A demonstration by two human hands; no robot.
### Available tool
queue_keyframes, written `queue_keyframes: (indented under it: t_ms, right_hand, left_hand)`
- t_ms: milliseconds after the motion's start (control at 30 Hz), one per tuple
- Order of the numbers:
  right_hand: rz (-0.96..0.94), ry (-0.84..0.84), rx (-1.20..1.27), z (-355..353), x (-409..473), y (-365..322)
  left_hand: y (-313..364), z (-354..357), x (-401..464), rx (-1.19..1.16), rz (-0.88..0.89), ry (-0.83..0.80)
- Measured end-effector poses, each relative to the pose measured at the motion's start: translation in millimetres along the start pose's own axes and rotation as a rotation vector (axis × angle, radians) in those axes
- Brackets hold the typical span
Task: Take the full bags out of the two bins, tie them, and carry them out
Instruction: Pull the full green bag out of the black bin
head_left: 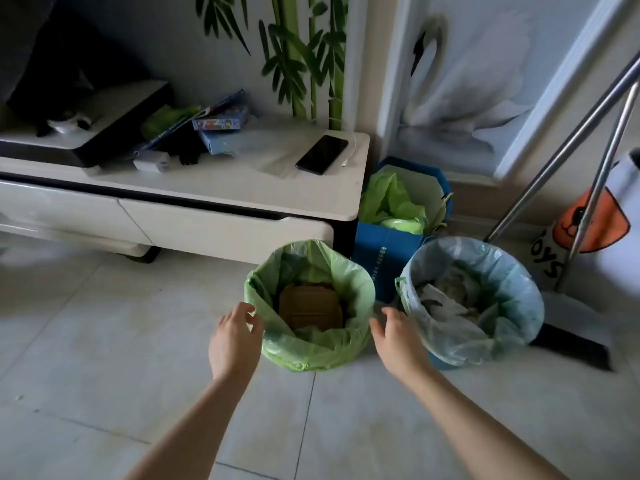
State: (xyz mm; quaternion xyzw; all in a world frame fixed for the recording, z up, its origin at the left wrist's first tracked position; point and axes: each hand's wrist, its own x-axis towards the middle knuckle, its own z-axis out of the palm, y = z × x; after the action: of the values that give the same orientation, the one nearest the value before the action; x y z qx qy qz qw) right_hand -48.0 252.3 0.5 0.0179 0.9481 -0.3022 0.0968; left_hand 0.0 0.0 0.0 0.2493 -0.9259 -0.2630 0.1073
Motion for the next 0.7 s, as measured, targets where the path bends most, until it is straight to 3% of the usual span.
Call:
queue_keyframes:
  t_ms: [200, 267, 500, 700]
  right_hand:
    - [0.603, -0.270, 0.698, 15.0, 27.3, 4.8]
    - [0.697, -0.310, 0.839, 20.2, 33.9, 7.3]
    - [0.753, -0.348, 0.990, 24.7, 39.7, 1.8]
    - [0.610, -0.193, 0.832, 12.9, 44.7, -5.1]
  left_hand:
    - [2.1, 1.9, 22.6, -0.342, -0.365, 0.043]
    - [0.3, 2.9, 31.3, -0.398, -0.440, -0.017]
    - [-9.8, 18.4, 48.0, -0.715, -0.702, -0.333]
    - [-10.2, 18.6, 51.4, -0.801, -0.792, -0.342]
